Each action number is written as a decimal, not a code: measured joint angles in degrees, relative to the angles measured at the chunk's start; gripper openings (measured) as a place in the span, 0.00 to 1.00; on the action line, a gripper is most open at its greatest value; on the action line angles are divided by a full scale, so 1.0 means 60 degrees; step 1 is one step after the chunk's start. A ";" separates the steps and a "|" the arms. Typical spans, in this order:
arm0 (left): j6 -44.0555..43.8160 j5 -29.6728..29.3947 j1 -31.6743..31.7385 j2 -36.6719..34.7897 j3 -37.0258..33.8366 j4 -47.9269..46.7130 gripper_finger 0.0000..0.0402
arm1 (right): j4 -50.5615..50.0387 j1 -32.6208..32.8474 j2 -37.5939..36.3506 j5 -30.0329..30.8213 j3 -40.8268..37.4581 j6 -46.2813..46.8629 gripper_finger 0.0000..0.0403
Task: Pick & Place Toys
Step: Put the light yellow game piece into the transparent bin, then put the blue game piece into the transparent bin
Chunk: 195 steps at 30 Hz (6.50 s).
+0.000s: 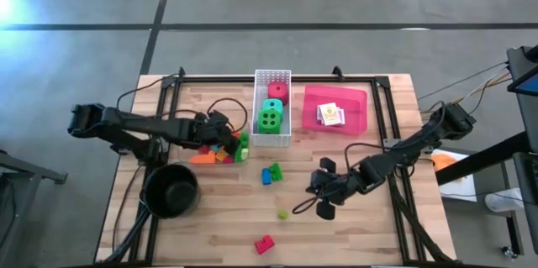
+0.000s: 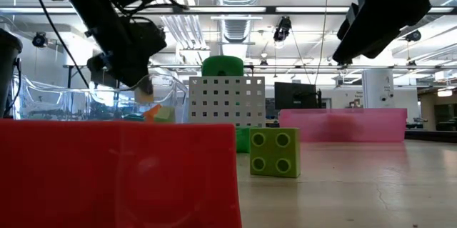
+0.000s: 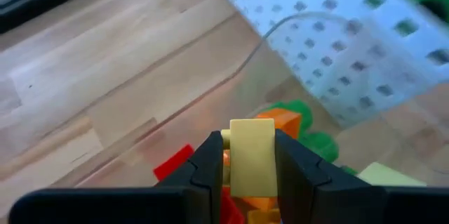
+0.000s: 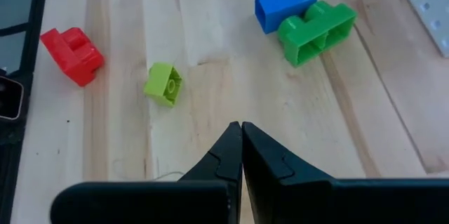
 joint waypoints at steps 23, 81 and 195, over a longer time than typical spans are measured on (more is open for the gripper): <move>0.1037 0.1308 -0.0002 0.0714 0.0072 0.0192 0.22 | 0.0343 -0.0038 0.0000 0.0495 0.0004 -0.0301 0.02; 0.2872 0.1318 -0.2386 0.0682 0.1711 0.1250 0.71 | 0.0266 -0.0131 -0.0004 0.0827 -0.0011 -0.0389 0.02; 0.5951 -0.1953 -0.4268 0.7315 0.4687 0.1179 0.41 | -0.1424 -0.0401 -0.3246 0.2226 -0.0532 -0.1060 0.02</move>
